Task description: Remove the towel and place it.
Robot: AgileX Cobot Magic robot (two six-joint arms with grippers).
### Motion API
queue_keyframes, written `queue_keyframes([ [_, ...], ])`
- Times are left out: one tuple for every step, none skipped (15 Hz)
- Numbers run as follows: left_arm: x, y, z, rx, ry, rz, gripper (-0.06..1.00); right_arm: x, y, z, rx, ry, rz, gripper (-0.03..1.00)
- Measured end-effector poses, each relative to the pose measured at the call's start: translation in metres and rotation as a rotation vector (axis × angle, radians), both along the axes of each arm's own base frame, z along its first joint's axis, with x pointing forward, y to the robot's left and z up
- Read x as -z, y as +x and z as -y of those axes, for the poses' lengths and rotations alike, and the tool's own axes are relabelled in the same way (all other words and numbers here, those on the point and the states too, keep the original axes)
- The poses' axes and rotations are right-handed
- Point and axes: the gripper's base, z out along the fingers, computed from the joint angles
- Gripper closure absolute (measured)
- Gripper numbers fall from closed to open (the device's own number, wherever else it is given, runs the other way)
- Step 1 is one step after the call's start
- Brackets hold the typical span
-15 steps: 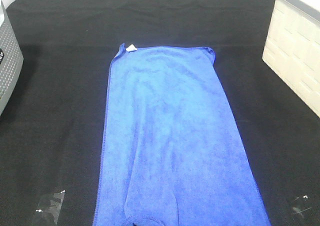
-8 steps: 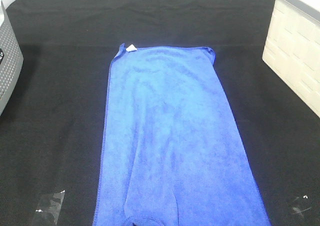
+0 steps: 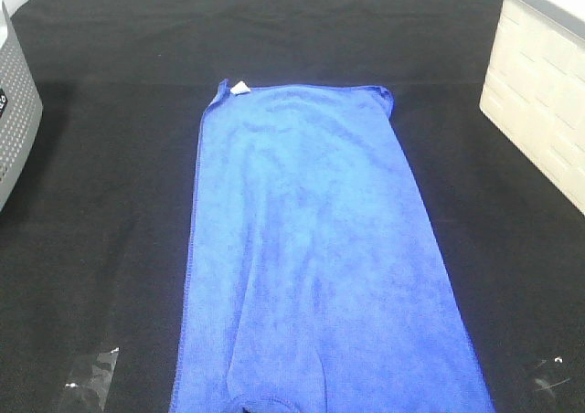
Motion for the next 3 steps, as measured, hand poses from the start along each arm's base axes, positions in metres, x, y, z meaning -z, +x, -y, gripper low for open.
queue_keyframes([
  [0.0000,0.0000,0.0000,0.000,0.000,0.000,0.28,0.0000,0.0000,0.0000,0.000,0.000,0.000,0.22],
  [0.0000,0.0000,0.0000,0.000,0.000,0.000,0.28,0.0000,0.0000,0.0000,0.000,0.000,0.000,0.22],
  [0.0000,0.0000,0.0000,0.000,0.000,0.000,0.28,0.0000,0.0000,0.0000,0.000,0.000,0.000,0.22],
])
